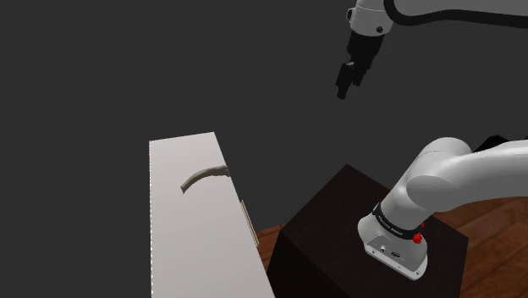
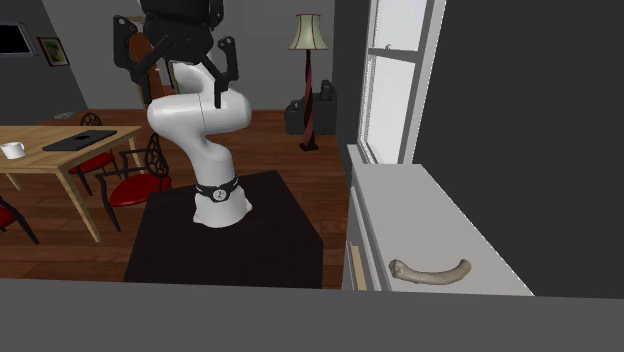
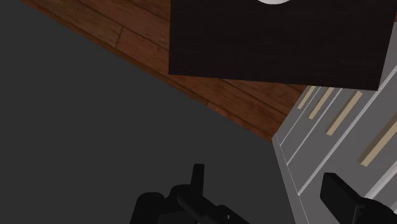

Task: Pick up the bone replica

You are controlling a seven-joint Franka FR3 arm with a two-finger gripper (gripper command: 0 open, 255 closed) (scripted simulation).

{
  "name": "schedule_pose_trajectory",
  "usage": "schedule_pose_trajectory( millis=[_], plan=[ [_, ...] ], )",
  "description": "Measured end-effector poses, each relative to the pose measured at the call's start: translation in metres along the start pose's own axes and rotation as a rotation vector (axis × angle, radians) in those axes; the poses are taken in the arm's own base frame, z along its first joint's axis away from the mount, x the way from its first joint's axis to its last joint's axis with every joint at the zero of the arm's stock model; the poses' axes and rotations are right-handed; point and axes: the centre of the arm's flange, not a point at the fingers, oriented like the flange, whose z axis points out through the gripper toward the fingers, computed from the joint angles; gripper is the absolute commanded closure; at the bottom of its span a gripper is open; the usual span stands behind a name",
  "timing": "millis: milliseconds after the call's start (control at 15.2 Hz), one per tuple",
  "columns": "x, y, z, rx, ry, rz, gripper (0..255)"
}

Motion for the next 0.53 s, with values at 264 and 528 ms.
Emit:
schedule_pose_trajectory(
  millis=[264, 528],
  plan=[
    [0.017, -0.019, 0.012, -0.001, -0.006, -0.015, 0],
    [0.047, -0.055, 0.032, -0.002, -0.017, -0.044, 0]
  ],
)
